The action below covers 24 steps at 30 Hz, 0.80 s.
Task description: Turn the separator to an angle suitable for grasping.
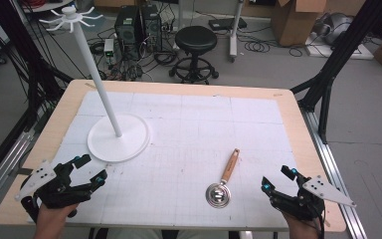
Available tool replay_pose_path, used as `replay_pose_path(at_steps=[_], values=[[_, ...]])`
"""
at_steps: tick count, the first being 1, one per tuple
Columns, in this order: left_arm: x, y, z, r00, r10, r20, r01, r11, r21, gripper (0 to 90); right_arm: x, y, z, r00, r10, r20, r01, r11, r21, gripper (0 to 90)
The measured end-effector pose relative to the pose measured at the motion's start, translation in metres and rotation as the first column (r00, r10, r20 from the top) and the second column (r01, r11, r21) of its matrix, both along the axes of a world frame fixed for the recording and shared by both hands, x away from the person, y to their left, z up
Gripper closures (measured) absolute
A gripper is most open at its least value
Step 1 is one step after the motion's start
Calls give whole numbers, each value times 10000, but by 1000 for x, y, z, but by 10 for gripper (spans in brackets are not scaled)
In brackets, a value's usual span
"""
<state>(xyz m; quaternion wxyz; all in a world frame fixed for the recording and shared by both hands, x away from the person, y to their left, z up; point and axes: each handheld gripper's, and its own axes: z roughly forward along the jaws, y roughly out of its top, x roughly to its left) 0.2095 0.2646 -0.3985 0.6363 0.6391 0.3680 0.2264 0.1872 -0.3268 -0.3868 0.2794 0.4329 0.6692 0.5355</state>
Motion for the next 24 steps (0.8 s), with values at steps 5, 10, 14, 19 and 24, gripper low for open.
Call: replay_pose_path(at_steps=[5,10,14,19,24], values=[[1,1,-1,10000,51,-47,-51,10000,-25,174,1,2,-2,9999,58,-104,-59,9999,-92,211],[4,1,-2,9998,106,-172,-107,9999,-91,174,5,2,-6,9990,50,-439,-54,9999,-96,213],[4,2,-3,9997,131,-205,-133,9999,-85,175,9,5,-9,9976,-78,-694,68,9999,-151,290],[3,3,-3,9997,75,-224,-77,9999,-71,176,21,23,-17,9824,-120,-1866,-65,9951,-984,712],[3,4,-3,9996,117,-263,-119,9999,-82,178,35,44,-28,9606,405,-2750,-936,9787,-1828,891]])
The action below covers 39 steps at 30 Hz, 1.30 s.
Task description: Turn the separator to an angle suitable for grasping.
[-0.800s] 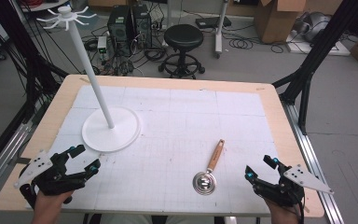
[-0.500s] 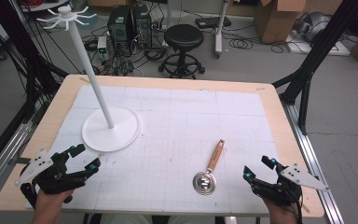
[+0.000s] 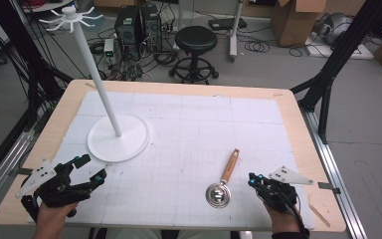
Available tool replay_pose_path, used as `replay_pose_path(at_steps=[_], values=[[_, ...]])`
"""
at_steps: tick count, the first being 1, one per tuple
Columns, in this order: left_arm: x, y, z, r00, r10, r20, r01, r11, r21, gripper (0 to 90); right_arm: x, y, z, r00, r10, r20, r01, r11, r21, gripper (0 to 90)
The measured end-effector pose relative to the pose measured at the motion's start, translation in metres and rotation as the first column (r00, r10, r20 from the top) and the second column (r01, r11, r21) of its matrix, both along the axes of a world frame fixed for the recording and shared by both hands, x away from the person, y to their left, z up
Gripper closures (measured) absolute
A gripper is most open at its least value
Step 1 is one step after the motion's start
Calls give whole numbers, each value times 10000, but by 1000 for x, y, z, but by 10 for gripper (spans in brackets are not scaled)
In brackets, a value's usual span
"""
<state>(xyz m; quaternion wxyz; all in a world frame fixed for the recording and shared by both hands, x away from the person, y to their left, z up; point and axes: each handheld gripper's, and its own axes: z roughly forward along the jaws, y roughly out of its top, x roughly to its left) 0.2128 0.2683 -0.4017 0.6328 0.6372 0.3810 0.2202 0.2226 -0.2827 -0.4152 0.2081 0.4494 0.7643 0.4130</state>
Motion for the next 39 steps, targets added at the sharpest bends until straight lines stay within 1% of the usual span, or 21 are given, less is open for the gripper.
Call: replay_pose_path(at_steps=[1,4,5,8,9,10,12,14,18,20,23,26,29,31,32,33,34,35,36,38,39], values=[[0,0,0,10000,0,0,0,10000,0,178,0,0,0,10000,0,0,0,10000,0,891],[1,1,-1,10000,-1,-76,1,10000,41,178,9,13,-13,9961,510,-717,-567,9952,-796,891],[1,0,-1,10000,10,-84,-10,10000,22,179,15,21,-19,9921,806,-957,-907,9902,-1058,891],[1,1,-1,10000,40,-62,-40,10000,44,179,19,28,-21,9892,969,-1103,-1092,9878,-1110,891],[1,1,-1,10000,61,-70,-60,10000,1,180,22,36,-25,9832,1227,-1353,-1400,9820,-1269,891],[1,1,-1,10000,67,-74,-67,10000,17,180,22,40,-26,9845,1206,-1273,-1385,9801,-1423,891],[1,3,-1,9999,100,-68,-100,9999,-6,181,22,44,-26,9807,1424,-1342,-1596,9789,-1280,891],[1,4,-1,9998,168,-78,-169,9998,-66,193,21,47,-26,9817,1461,-1221,-1628,9766,-1407,891],[1,5,-1,9996,252,-128,-253,9996,-105,195,19,53,-26,9767,1722,-1283,-1892,9726,-1348,891],[1,5,0,9996,269,-122,-270,9996,-112,195,19,60,-25,9724,1954,-1276,-2124,9675,-1369,891],[1,5,-1,9996,254,-145,-255,9996,-96,195,19,65,-26,9711,2019,-1271,-2193,9652,-1422,891],[0,5,-1,9995,277,-134,-279,9996,-109,195,20,66,-25,9718,1912,-1378,-2093,9689,-1317,891],[0,6,-1,9994,303,-155,-305,9995,-112,195,18,60,-24,9719,1902,-1384,-2062,9721,-1115,891],[0,6,-1,9993,335,-150,-337,9993,-133,195,12,45,-16,9812,1633,-1028,-1712,9825,-733,891],[0,6,-1,9993,335,-150,-337,9993,-133,195,12,45,-16,9812,1633,-1028,-1712,9825,-733,891],[0,6,-1,9993,333,-155,-335,9993,-135,195,11,36,-12,9865,1414,-824,-1463,9876,-566,890],[0,7,-1,9993,334,-167,-337,9993,-137,195,6,16,-5,9957,728,-577,-744,9969,-257,891],[0,7,-1,9993,335,-160,-337,9993,-132,195,4,6,-3,9981,343,-506,-348,9993,-106,891],[0,6,-1,9993,334,-162,-336,9994,-125,195,4,6,-3,9981,343,-506,-348,9993,-106,891],[0,6,0,9993,337,-146,-339,9993,-159,195,-2,-10,1,9988,-257,-409,252,9996,-142,891],[0,6,-1,9993,334,-146,-336,9993,-140,195,-9,-21,3,9982,-480,-350,474,9987,-179,891]])
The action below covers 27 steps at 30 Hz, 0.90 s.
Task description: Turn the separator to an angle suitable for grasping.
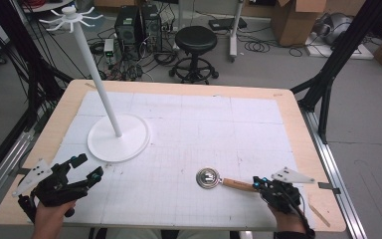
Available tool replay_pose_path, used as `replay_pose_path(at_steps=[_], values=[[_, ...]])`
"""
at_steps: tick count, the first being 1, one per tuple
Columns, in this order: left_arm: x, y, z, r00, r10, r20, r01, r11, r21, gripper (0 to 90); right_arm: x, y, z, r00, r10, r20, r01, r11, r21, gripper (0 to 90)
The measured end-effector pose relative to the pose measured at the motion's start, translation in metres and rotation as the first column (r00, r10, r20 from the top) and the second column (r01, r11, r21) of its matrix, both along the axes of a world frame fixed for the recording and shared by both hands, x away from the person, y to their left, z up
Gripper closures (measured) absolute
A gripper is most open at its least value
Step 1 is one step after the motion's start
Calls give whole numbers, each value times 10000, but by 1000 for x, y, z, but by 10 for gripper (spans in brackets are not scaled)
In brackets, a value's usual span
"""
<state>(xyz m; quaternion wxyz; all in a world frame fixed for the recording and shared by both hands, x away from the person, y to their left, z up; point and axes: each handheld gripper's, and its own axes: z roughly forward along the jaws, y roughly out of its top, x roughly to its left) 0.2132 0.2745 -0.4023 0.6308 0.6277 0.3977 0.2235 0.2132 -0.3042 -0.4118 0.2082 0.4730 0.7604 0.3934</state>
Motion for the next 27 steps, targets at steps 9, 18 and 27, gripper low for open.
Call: replay_pose_path(at_steps=[9,18,27], values=[[0,-1,0,10000,-19,12,19,10000,-3,195,-14,-6,-4,9982,377,-463,-378,9993,-5,890],[0,-1,0,10000,-2,1,2,10000,-14,195,5,19,-21,9886,882,-1224,-994,9911,-887,891],[0,-1,0,10000,-9,-3,9,10000,-22,195,-4,-29,-10,9876,-1472,-545,1438,9877,-614,891]])
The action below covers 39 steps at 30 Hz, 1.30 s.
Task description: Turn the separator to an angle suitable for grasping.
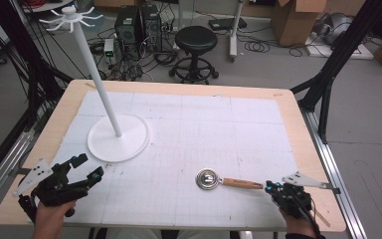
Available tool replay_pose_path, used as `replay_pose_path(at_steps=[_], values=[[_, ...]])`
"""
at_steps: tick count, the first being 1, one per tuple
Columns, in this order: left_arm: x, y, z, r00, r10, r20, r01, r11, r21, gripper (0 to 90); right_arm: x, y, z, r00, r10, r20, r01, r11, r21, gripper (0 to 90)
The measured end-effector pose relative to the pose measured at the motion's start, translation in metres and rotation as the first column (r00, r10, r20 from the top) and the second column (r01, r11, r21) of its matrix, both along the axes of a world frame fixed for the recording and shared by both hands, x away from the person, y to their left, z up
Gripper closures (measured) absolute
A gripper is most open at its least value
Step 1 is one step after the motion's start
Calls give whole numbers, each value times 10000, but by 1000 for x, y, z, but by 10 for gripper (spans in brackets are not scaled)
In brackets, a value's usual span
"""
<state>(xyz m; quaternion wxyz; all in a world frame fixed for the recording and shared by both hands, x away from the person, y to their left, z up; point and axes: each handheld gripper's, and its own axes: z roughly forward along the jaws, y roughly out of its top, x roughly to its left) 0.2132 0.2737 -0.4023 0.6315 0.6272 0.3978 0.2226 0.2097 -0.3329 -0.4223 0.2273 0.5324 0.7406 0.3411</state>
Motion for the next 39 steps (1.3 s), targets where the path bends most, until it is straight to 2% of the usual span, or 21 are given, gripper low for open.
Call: replay_pose_path(at_steps=[1,2,3,4,5,7,8,10,15,19,22,32,38,39], values=[[0,0,0,10000,-15,6,15,10000,25,195,0,-5,-2,9994,-288,-176,290,9996,74,891],[0,0,0,10000,-31,5,31,10000,38,195,0,-5,-2,9994,-288,-176,290,9996,74,891],[0,-1,0,10000,-26,8,26,10000,19,195,3,-7,-8,9981,-412,-467,422,9989,195,890],[0,-1,0,10000,-28,2,28,10000,20,195,3,-7,-8,9981,-412,-467,422,9989,195,890],[0,0,0,10000,-16,7,16,10000,27,195,5,-1,-10,9979,-191,-626,205,9995,220,891],[0,0,0,10000,12,3,-12,10000,10,195,7,3,-11,9979,-45,-640,61,9997,240,891],[1,0,0,10000,22,11,-22,10000,-3,195,11,13,-11,9975,255,-663,-247,9996,124,891],[1,0,0,10000,23,7,-23,10000,-8,195,14,19,-10,9971,436,-623,-437,9990,-2,891],[1,1,0,10000,32,11,-32,10000,-11,195,24,26,-12,9971,410,-639,-420,9990,-147,891],[1,2,0,10000,71,-11,-71,10000,-55,195,24,19,-10,9985,74,-544,-76,10000,-23,891],[1,2,0,10000,59,-14,-59,10000,-39,195,24,18,-12,9982,121,-595,-124,9999,-39,891],[1,3,0,9999,124,-32,-124,9999,-86,195,40,33,-13,9962,724,-477,-711,9971,282,891],[0,4,0,9999,133,-16,-133,9999,-73,195,52,59,-14,9901,1286,-568,-1260,9909,470,891],[1,5,0,9999,137,-25,-137,9999,-103,195,56,69,-14,9870,1519,-520,-1495,9876,483,891]])
